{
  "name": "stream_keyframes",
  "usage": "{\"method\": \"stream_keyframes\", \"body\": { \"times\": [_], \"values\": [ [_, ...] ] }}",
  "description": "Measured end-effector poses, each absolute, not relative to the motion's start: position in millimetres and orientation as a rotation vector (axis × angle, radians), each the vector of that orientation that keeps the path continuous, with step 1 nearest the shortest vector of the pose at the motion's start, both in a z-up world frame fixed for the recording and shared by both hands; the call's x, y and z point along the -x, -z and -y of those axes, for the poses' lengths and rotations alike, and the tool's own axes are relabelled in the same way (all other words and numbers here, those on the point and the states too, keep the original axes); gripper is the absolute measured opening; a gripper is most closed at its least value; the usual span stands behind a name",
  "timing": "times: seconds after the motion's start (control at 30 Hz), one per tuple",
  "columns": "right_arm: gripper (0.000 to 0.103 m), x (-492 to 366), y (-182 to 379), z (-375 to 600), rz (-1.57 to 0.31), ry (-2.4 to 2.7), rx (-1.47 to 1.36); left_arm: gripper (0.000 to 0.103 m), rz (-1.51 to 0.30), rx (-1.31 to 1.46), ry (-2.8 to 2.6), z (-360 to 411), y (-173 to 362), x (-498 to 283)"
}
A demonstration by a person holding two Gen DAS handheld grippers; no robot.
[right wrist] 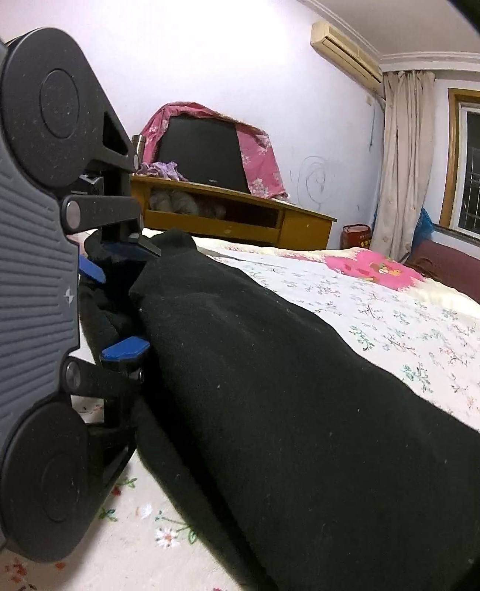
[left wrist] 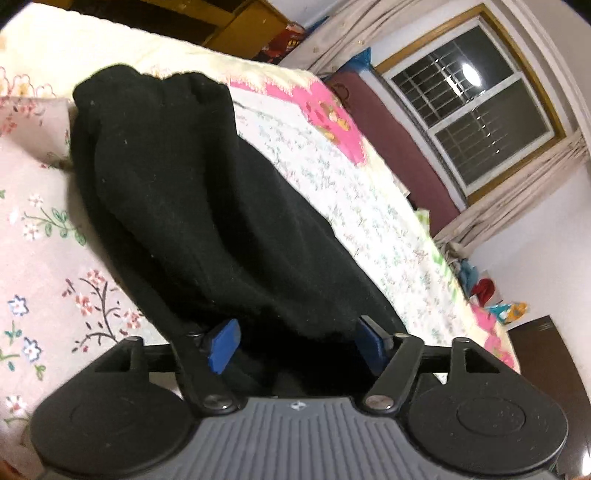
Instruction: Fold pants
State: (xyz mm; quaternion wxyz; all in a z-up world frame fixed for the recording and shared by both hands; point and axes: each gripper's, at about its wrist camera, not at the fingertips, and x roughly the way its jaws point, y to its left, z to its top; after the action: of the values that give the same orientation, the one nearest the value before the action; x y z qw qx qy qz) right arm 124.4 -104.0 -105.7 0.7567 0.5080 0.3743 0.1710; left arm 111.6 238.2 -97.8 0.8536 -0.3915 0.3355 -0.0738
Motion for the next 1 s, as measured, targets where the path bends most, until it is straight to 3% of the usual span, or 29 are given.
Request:
{"method": "stream_keyframes", "body": {
  "times": [0.27, 0.33, 0.37, 0.4, 0.5, 0.57, 0.77, 1.0],
  "values": [
    [0.035, -141.2, 117.5, 95.1, -0.811, -0.323, -1.176, 0.079, -0.754, 0.9, 0.14, -219.3, 108.4, -147.2],
    [0.025, -147.5, 118.8, 93.4, -0.823, -0.31, -1.159, 0.073, -0.767, 0.888, 0.121, -217.1, 109.8, -153.0],
    [0.005, -150.5, 120.0, 94.3, -0.841, -0.305, -1.156, 0.066, -0.761, 0.849, 0.119, -214.5, 106.4, -153.8],
    [0.0, -152.6, 120.3, 95.3, -0.859, -0.304, -1.14, 0.056, -0.762, 0.765, 0.117, -209.8, 101.1, -154.9],
    [0.0, -150.8, 108.3, 95.8, -0.864, -0.321, -1.013, 0.034, -0.781, 0.602, 0.126, -206.6, 91.5, -152.0],
    [0.0, -149.8, 93.4, 90.4, -0.861, -0.34, -0.858, 0.029, -0.786, 0.514, 0.132, -207.2, 86.9, -148.8],
    [0.0, -140.2, 74.6, 80.1, -0.875, -0.407, -0.682, 0.024, -0.767, 0.284, 0.184, -198.2, 70.2, -126.7],
    [0.0, -139.4, 92.4, 80.9, -0.958, -0.387, -0.668, 0.026, -0.854, 0.333, 0.198, -209.1, 91.7, -120.4]
  ]
}}
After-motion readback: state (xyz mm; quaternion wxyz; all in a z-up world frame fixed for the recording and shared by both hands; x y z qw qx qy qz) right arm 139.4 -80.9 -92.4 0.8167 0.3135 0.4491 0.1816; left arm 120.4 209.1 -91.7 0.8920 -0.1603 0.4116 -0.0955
